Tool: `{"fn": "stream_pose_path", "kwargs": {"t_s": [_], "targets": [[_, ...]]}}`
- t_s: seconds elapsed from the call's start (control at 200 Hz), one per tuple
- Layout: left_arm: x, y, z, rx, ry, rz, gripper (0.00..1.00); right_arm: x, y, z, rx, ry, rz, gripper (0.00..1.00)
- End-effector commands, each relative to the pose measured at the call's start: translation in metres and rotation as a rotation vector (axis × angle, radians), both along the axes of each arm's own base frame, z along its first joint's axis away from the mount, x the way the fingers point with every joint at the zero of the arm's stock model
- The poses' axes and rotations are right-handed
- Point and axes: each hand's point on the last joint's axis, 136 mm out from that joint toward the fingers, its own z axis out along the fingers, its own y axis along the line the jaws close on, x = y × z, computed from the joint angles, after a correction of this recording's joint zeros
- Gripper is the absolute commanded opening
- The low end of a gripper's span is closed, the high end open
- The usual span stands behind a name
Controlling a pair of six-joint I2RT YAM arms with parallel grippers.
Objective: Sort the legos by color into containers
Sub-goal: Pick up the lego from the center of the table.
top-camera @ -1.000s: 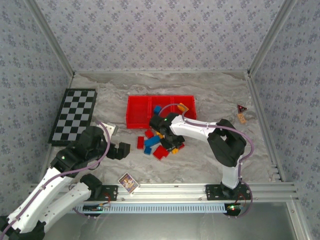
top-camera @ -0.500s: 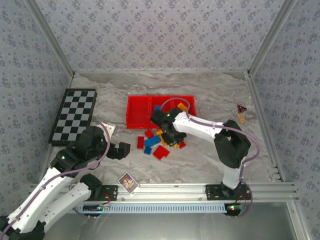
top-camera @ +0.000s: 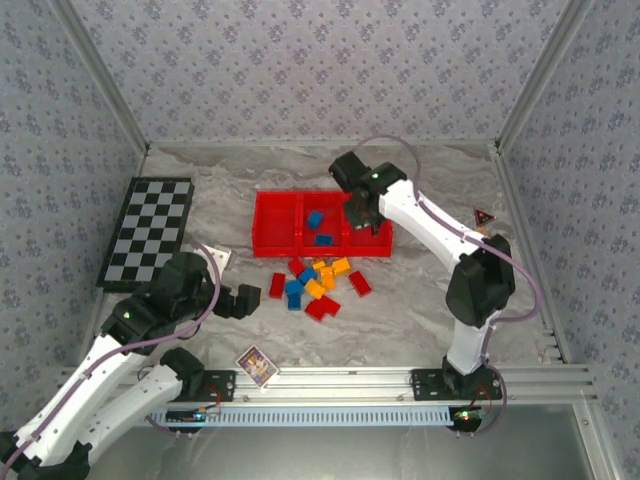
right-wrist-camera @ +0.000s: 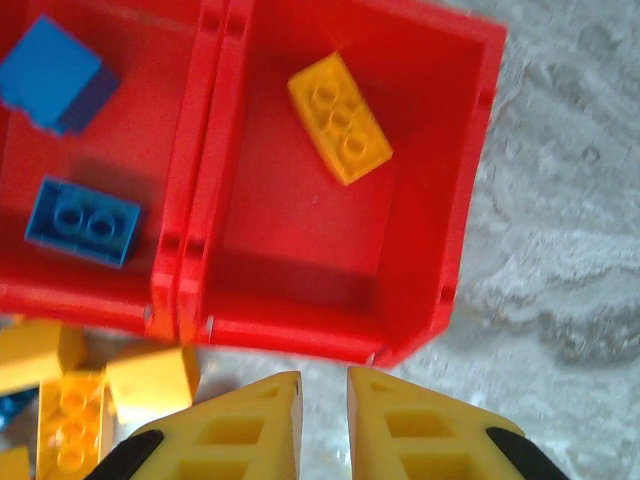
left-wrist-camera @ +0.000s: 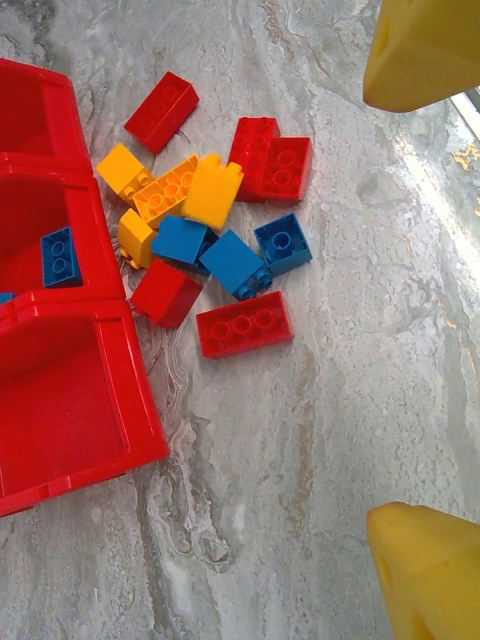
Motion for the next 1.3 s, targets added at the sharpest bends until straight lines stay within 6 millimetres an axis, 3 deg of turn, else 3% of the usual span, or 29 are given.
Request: {"fn": "stream_pose_path", "kwargs": {"t_s": [0.0,0.1,0.355,0.465,0.895,1.294], "targets": [[0.001,-0.004,0.003,-0.005,-0.018,-0.024,1.0,0.012,0.002,-0.014,-0.046,0.037,0.02,0.22],[0.001,-0.003,0.003,-0.005,-0.021,-0.02,1.0,0.007,0.01,-0.014,-0.011,0.033,0.017,0.29],[0.001,-0.005,0.002,-0.004,-0.013,-0.028,1.0,-0.051,0.043,-0.03,0.17,0.087,-0.017,0.66],[0.001,-0.005,0.003,-0.007,-0.016,-0.03,1.0,-0.072,0.061,-0.039,0.176,0.101,0.015,0.73],[-0.001,-0.003,0.007,-0.017,-0.035,-0.026,1.0,-0.108,0.122,-0.078,0.146,0.232,0.159,0.71],[-0.001,0.0,0.011,-0.02,-0.055,-0.014,1.0,-0.13,0.145,-0.103,0.074,0.319,0.234,0.67]]}}
